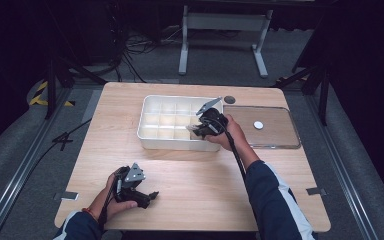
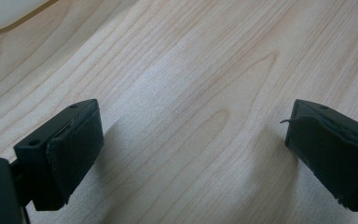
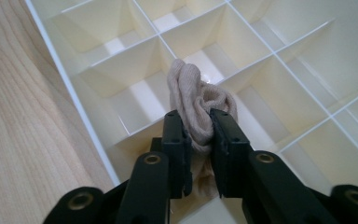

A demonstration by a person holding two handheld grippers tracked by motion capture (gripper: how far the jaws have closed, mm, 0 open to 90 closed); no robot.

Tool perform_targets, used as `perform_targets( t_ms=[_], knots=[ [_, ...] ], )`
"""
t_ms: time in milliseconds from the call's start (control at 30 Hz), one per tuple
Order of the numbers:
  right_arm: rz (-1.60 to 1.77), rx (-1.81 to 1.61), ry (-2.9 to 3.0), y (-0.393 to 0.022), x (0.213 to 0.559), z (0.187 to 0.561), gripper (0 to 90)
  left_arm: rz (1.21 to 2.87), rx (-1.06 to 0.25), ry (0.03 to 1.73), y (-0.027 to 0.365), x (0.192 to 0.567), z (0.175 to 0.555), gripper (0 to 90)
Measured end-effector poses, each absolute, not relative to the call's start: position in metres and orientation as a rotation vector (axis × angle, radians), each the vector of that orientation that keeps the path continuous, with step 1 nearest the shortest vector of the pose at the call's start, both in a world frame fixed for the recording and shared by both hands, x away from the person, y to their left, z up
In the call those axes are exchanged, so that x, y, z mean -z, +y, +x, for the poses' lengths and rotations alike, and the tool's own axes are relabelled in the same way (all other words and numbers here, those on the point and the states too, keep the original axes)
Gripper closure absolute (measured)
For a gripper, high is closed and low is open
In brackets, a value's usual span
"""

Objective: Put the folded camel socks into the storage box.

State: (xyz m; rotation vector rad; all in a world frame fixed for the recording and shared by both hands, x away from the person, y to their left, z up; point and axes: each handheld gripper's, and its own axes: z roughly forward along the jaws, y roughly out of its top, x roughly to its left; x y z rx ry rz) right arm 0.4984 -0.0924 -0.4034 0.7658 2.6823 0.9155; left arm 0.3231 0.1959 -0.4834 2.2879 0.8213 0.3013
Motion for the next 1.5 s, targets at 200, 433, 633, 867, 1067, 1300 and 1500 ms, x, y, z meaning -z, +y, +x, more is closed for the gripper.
perform_targets(
  t_ms=[200, 433, 633, 867, 1067, 1300, 1500],
  knots=[
    [0.775, -0.873, 2.614, -0.096, 0.400, 0.500, 50.7, 2.289, -0.300, 0.821, 0.196, 0.483, 0.323, 4.2],
    [0.802, -0.851, 2.657, -0.096, 0.404, 0.505, 57.1, 2.285, -0.302, 0.821, 0.196, 0.484, 0.323, 4.2],
    [0.781, -0.866, 2.726, -0.098, 0.408, 0.506, 73.0, 2.283, -0.296, 0.819, 0.195, 0.484, 0.323, 4.4],
    [0.727, -0.776, 2.758, -0.092, 0.411, 0.506, 74.5, 2.285, -0.294, 0.813, 0.195, 0.484, 0.323, 4.3],
    [0.698, -0.683, 2.793, -0.086, 0.415, 0.508, 74.8, 2.286, -0.294, 0.814, 0.195, 0.484, 0.323, 4.3],
    [0.708, -0.626, 2.825, -0.083, 0.419, 0.511, 75.1, 2.288, -0.295, 0.812, 0.195, 0.484, 0.324, 4.2],
    [0.695, -0.548, 2.839, -0.076, 0.419, 0.512, 75.1, 2.287, -0.295, 0.813, 0.195, 0.484, 0.324, 3.9]
  ],
)
